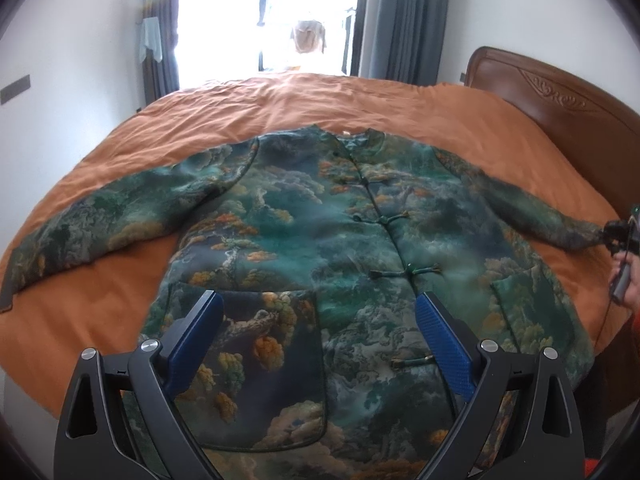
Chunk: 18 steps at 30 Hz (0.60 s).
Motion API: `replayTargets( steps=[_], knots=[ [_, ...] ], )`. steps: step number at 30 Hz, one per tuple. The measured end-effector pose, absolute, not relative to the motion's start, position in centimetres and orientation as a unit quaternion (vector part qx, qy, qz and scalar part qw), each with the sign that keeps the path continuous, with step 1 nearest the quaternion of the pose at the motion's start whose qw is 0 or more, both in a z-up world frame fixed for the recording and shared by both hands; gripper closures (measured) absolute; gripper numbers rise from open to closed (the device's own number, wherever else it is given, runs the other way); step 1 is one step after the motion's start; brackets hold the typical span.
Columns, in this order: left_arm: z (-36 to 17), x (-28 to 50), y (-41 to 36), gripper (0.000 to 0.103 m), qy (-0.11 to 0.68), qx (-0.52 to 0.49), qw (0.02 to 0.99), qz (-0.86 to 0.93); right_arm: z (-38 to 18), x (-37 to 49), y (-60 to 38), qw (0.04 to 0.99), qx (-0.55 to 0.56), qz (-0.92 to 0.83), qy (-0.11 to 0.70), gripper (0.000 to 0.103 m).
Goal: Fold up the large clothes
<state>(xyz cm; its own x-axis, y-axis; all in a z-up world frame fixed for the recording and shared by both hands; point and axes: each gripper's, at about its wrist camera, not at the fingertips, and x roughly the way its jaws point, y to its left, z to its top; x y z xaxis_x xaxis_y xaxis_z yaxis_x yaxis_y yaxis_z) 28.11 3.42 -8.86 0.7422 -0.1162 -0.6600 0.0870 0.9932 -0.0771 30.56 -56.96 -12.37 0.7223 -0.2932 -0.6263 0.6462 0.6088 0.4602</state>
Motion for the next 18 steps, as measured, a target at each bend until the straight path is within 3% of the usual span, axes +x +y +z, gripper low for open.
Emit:
replayTargets(
  steps=[10, 14, 18],
  knots=[
    [-9.2, 27.9, 3.4, 0.006, 0.353, -0.044, 0.933, -0.060, 3.6, 37.4, -36.5, 0.975, 0.126, -0.042, 0.179, 0.093],
    [-9.4, 27.5, 4.1, 0.006, 0.354, -0.062, 0.931, -0.058, 3.6, 42.0, -27.6, 0.976, 0.071, 0.024, 0.204, 0.093],
    [-9.3, 26.9, 4.8, 0.006, 0.349, -0.064, 0.934, -0.052, -0.5, 45.7, -20.1, 0.966, 0.022, 0.059, 0.252, 0.093]
  ],
)
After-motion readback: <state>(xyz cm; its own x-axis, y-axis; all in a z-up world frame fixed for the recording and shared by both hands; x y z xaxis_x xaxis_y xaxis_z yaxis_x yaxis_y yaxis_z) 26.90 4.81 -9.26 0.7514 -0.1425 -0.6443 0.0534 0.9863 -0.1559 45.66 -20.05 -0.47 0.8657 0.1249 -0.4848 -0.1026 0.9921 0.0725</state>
